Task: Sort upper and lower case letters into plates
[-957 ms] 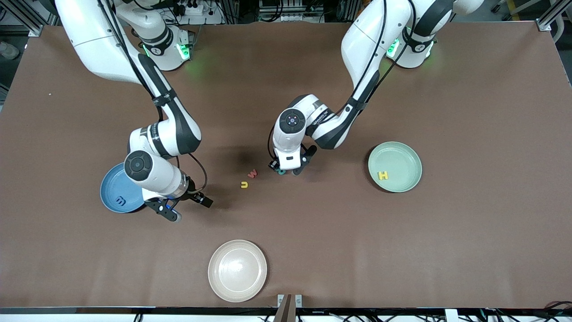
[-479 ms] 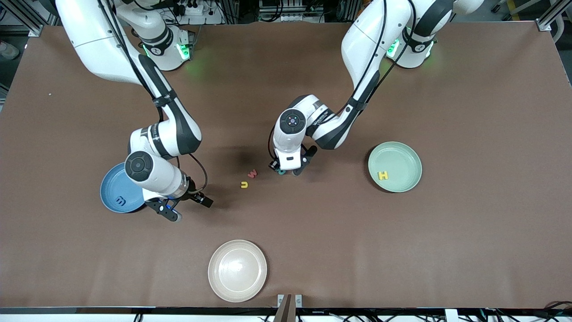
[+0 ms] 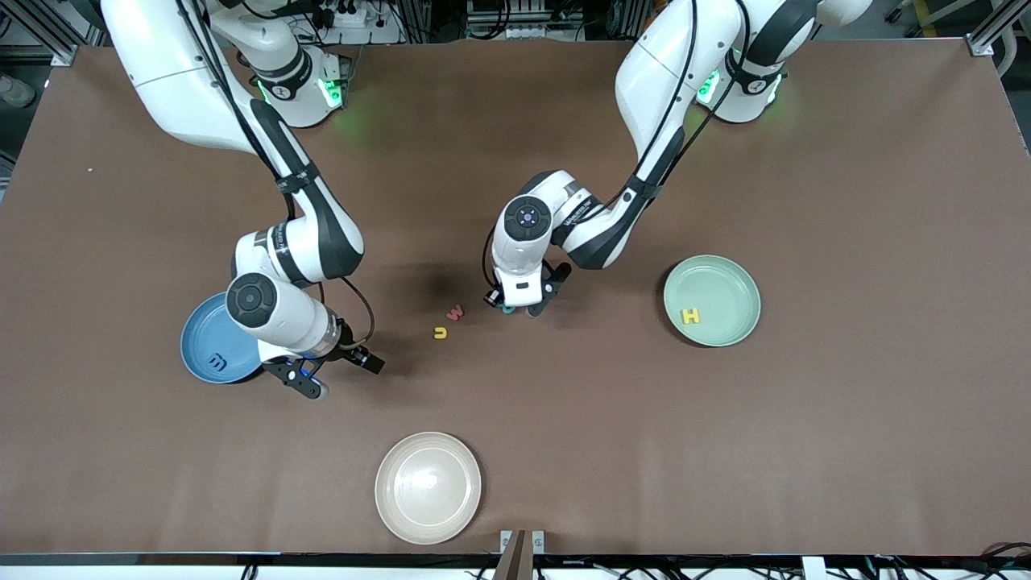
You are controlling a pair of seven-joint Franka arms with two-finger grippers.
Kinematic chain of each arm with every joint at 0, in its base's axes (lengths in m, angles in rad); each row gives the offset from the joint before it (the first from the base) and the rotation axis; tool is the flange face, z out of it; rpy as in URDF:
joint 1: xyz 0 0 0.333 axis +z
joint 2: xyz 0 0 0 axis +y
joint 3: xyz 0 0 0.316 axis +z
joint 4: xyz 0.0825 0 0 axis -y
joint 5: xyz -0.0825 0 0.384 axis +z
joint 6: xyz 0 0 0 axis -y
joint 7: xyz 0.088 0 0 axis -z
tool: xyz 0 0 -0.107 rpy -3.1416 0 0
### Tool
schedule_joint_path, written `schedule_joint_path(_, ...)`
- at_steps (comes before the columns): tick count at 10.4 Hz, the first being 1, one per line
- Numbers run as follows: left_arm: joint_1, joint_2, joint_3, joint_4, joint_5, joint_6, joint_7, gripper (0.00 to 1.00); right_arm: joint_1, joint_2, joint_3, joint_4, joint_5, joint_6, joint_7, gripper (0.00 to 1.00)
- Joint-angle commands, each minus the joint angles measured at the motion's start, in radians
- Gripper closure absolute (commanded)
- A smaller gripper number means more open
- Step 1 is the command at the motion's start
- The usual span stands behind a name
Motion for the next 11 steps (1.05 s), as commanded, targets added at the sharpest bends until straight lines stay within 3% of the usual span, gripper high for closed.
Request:
schedule_joint_path(1, -0.004, 0.006, 0.006, 0.005, -0.007, 0.003, 0.014, 0.65, 0.009, 0.012, -0.005, 0.019, 0.016, -0.003, 0.001, 0.00)
schedule_joint_path(11, 0.023, -0.026, 0.004, 0.013, -0.017, -0.010, 0.011, 0.67, 0.018, 0.012, -0.006, 0.017, 0.008, -0.009, 0.001, 0.00)
